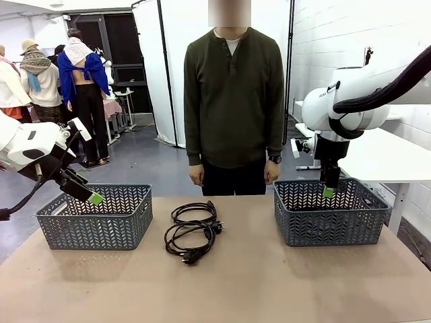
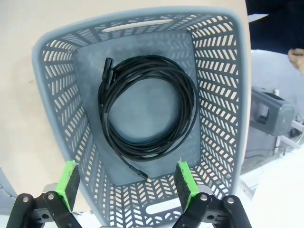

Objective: Organize the cables according to human instructions.
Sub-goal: Pick up a bundle of cables and place it in the basket indicated by the human.

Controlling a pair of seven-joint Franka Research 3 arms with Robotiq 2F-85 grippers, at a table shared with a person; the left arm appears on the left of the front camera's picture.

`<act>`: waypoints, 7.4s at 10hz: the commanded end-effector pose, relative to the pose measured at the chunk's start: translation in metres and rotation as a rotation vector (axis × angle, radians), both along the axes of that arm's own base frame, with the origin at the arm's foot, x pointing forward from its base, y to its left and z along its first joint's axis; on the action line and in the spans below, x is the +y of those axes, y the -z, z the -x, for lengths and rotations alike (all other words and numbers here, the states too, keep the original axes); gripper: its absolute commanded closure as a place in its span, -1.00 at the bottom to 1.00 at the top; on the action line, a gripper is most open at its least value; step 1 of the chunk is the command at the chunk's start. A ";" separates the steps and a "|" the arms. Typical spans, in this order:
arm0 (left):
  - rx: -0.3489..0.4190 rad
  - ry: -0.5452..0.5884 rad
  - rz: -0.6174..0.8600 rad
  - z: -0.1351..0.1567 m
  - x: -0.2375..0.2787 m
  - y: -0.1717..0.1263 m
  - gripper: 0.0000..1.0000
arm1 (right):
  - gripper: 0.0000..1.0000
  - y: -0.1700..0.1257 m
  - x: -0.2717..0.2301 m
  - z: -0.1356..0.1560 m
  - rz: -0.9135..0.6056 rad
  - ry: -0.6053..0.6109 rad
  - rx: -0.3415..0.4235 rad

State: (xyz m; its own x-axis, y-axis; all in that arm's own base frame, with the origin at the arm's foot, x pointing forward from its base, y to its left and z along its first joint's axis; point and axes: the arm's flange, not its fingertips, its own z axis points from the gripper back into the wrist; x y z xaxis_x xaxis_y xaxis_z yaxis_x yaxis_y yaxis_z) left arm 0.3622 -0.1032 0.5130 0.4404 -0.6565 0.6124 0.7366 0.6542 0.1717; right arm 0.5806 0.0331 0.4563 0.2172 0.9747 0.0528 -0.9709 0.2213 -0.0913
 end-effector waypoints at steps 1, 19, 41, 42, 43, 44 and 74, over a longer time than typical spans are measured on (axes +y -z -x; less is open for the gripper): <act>0.002 -0.004 0.004 -0.001 0.002 0.000 -1.00 | -1.00 0.002 -0.001 0.004 0.001 -0.010 0.004; 0.002 -0.004 0.004 -0.001 0.002 0.000 -1.00 | -1.00 -0.045 0.065 0.100 -0.374 0.176 -0.022; 0.002 -0.004 0.004 -0.001 0.002 0.000 -1.00 | -1.00 -0.017 0.096 0.142 -0.381 0.141 -0.001; 0.002 -0.004 0.004 -0.001 0.002 0.000 -1.00 | -1.00 -0.017 0.096 0.142 -0.381 0.141 -0.001; 0.002 -0.004 0.004 -0.001 0.002 0.000 -1.00 | -1.00 -0.017 0.096 0.142 -0.381 0.141 -0.001; 0.002 -0.004 0.004 -0.001 0.002 0.000 -1.00 | -1.00 -0.017 0.096 0.142 -0.381 0.141 -0.001; 0.002 -0.004 0.004 -0.001 0.002 0.000 -1.00 | -1.00 0.016 0.283 0.127 -0.253 1.323 0.080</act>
